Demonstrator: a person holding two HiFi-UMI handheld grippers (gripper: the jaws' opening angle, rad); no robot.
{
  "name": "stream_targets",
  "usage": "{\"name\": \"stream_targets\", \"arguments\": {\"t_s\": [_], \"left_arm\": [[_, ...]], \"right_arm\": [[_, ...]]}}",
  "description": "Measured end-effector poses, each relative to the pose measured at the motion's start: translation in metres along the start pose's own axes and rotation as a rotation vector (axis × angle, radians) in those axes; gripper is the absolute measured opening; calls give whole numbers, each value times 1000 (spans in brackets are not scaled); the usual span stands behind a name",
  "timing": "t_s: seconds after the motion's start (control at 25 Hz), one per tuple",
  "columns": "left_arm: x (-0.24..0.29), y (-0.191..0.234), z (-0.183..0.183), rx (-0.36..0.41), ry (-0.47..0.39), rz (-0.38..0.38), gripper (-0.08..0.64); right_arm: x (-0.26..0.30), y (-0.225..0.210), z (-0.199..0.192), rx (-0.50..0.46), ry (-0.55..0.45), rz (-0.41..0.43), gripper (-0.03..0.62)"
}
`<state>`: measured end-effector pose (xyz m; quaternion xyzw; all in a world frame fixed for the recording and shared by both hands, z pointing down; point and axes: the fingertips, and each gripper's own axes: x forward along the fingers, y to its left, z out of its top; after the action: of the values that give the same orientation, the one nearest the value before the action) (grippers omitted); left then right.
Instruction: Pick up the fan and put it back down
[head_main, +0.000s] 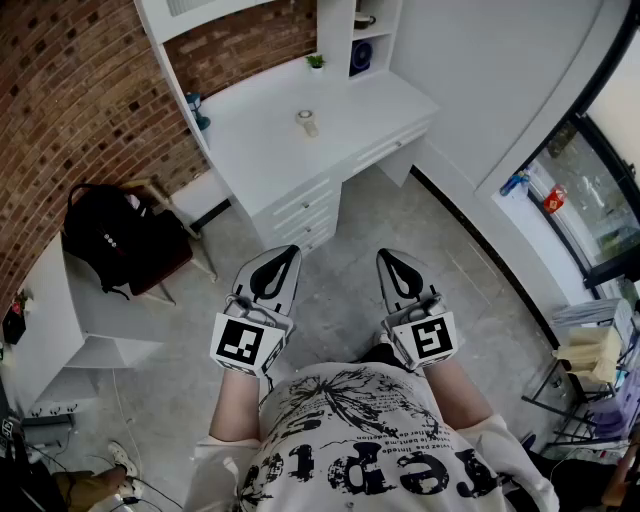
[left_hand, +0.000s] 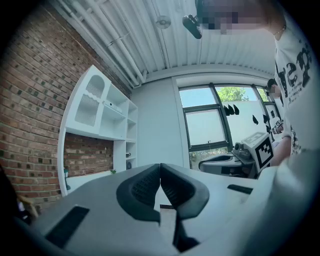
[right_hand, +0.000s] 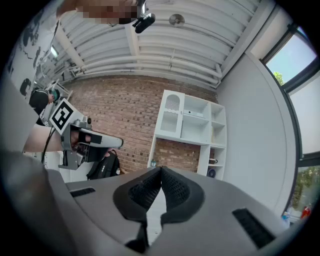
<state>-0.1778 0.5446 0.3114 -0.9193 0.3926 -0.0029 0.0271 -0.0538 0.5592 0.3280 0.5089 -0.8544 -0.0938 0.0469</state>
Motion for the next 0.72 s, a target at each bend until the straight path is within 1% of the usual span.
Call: {"name": "stream_targets", "arguments": {"t_s": [0.08,0.16,0.28,0.36,0.48,0.6,0.68,0.72], "left_arm": [[6,1,-3,-2,1,1,14],[9,4,-4,-4,3,2,15],[9,12,-4,-10,4,5,14],[10,16,-5,-13,4,10,14],[13,21,-10,-26,8,15,15],[14,25,-14,-41,11,11,15],[16,27,-14,-61,-6,-1,15],[19,27,-14,-73,-20,-5,49]], "right_arm": [[4,-6,-2,10,-21,-10,14],[7,-7,-5,10,-13,-13,13],[10,-8,-11,6,60,-29,13],[14,-9,-14,8,80,-34,14],[18,-9,-17,6,71,-26,14],[24,-12,-19,29,55,-36,14],[28,-14,-23,42,56,-32,15],[30,-17,-25,43,58,-30,15]]}}
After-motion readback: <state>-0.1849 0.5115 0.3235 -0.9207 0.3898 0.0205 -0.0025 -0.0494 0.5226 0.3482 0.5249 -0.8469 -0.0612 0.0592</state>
